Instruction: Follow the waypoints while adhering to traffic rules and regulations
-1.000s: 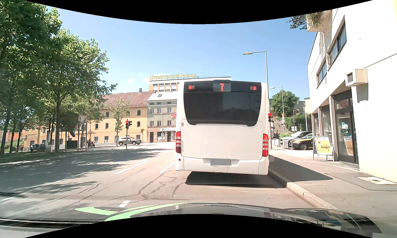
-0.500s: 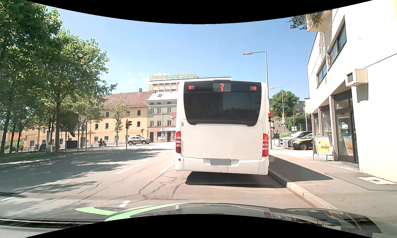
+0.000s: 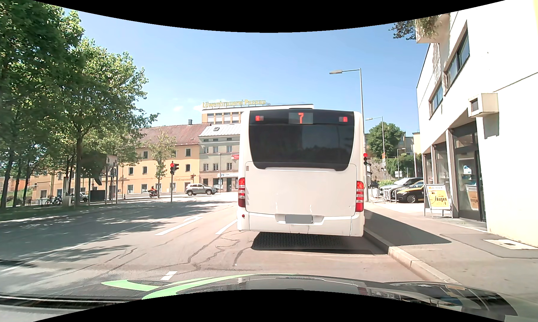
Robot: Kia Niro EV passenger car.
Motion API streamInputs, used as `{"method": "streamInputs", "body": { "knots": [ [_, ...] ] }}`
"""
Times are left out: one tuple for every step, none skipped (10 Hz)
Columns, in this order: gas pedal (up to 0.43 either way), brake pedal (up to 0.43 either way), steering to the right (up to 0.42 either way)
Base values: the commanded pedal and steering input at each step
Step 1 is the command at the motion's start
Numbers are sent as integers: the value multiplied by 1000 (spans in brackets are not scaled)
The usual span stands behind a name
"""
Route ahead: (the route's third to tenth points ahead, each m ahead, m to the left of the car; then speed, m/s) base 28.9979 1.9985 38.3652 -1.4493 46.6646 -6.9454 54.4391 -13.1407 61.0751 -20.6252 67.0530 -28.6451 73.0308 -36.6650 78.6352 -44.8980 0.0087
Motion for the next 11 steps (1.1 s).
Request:
{"method": "streamInputs", "body": {
  "knots": [
    [0, 268, 31],
    [0, 274, 32],
    [0, 268, 32],
    [0, 274, 31],
    [0, 268, 32],
    [0, 268, 32],
    [0, 274, 31],
    [0, 274, 32],
    [0, 274, 32],
    [0, 274, 31],
    [0, 274, 32]
  ]
}}
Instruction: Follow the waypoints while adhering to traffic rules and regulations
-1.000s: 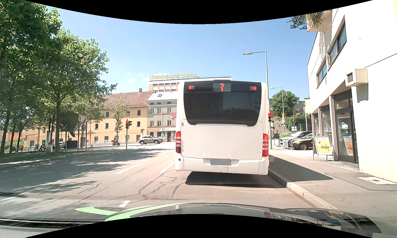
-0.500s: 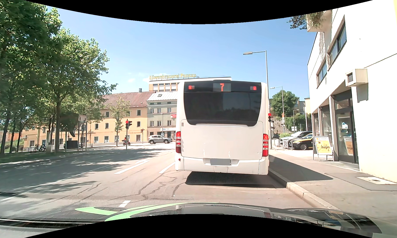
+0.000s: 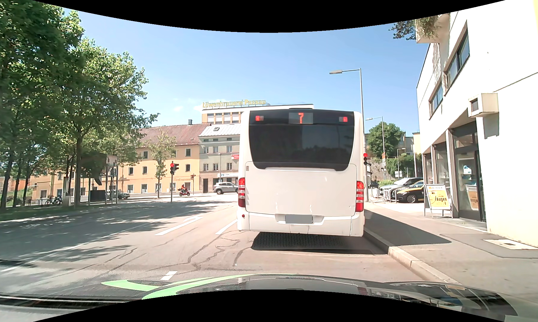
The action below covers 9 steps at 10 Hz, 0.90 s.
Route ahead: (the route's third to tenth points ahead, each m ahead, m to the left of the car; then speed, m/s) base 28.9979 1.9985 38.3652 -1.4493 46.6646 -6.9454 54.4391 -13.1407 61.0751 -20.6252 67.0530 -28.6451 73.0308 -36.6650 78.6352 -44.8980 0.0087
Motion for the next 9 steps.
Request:
{"method": "streamInputs", "body": {
  "knots": [
    [0, 274, 32],
    [0, 280, 32],
    [0, 274, 32],
    [0, 274, 32],
    [0, 274, 32],
    [0, 274, 32],
    [0, 274, 32],
    [0, 274, 32],
    [0, 274, 32]
  ]
}}
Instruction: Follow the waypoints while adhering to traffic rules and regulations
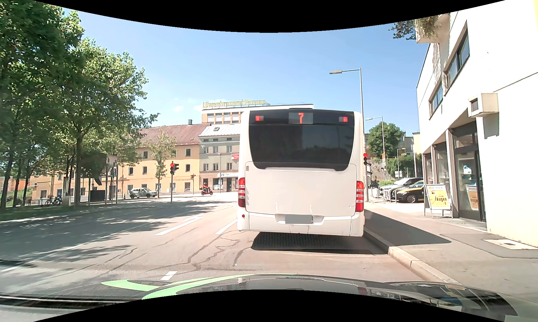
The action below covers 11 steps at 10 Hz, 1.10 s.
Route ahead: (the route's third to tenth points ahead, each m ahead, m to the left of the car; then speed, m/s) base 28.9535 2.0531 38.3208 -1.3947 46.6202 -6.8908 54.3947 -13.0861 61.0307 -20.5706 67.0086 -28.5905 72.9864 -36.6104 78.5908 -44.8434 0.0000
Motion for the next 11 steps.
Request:
{"method": "streamInputs", "body": {
  "knots": [
    [0, 274, 32],
    [0, 274, 32],
    [0, 274, 32],
    [0, 274, 32],
    [0, 274, 32],
    [0, 274, 31],
    [0, 274, 32],
    [0, 274, 32],
    [0, 274, 32],
    [0, 280, 32],
    [0, 280, 31]
  ]
}}
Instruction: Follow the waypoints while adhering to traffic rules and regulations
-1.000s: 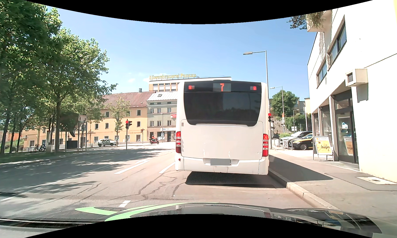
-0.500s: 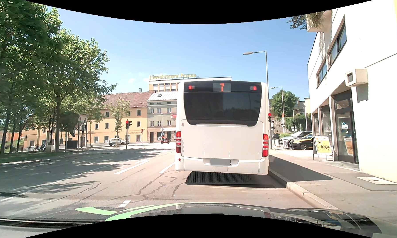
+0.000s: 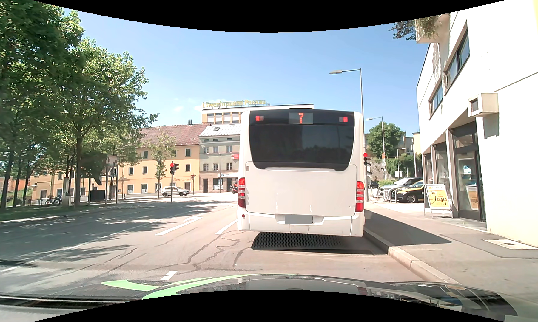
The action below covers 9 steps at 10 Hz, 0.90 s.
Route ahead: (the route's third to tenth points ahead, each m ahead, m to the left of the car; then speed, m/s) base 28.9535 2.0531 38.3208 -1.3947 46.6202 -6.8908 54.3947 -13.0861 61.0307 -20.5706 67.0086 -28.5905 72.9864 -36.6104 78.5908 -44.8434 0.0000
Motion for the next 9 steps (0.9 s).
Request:
{"method": "streamInputs", "body": {
  "knots": [
    [0, 274, 32],
    [0, 274, 32],
    [0, 274, 32],
    [0, 280, 31],
    [0, 280, 31],
    [0, 280, 32],
    [0, 280, 32],
    [0, 280, 32],
    [0, 280, 31]
  ]
}}
